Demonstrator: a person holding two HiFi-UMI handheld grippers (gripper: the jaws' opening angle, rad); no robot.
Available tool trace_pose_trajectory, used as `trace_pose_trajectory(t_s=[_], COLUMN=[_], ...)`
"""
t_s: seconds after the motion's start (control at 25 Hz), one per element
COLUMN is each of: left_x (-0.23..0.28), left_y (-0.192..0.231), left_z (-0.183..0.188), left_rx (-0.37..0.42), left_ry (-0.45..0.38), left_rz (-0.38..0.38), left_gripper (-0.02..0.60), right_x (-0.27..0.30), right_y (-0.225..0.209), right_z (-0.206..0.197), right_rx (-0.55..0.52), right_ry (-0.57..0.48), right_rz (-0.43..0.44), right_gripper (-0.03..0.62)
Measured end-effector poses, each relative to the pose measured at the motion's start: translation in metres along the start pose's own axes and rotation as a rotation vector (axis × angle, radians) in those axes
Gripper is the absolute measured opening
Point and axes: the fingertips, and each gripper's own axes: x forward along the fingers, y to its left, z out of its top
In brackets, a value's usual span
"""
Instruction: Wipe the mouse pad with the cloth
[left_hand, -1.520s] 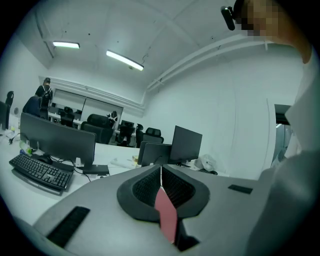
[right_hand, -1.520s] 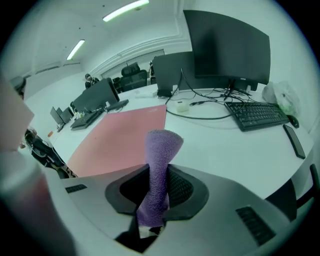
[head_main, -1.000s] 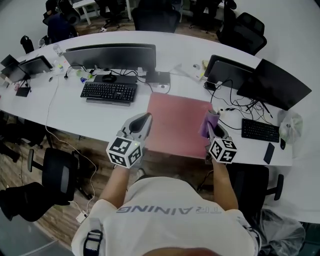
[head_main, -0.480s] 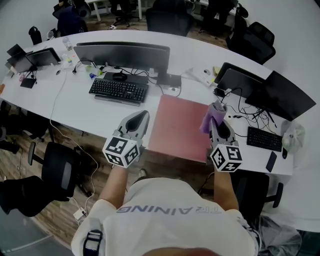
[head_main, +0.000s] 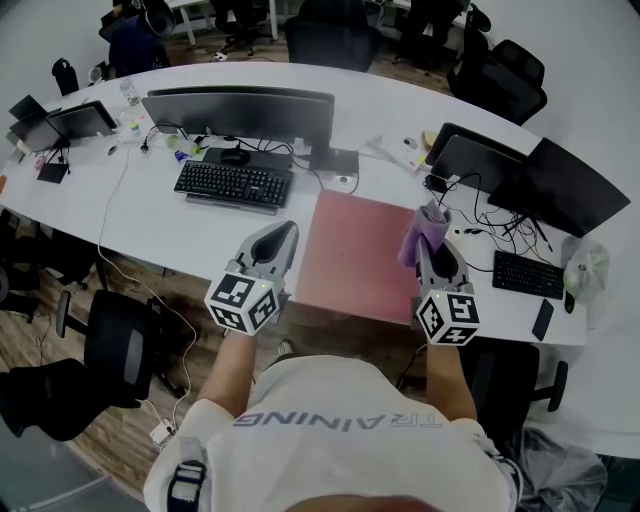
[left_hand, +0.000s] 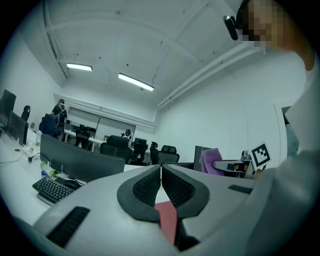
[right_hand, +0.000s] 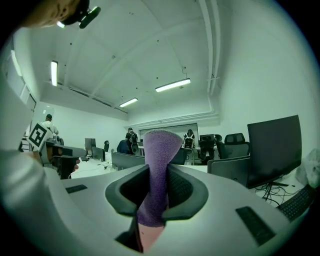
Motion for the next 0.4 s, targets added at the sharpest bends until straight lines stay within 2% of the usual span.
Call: trace_pose_trajectory(t_s=[0.4], left_x=[0.0112], left_y=[-0.0105], left_z=[-0.0065], left_rx=[0.007], left_ry=[0.019], left_rz=[-0.018], left_gripper=[0.035], right_x=[0.0024], right_y=[-0.0101], right_z=[-0.0096], right_rx=[-0.008], right_ry=[0.014], right_rz=[-0.015], right_gripper=[0.097])
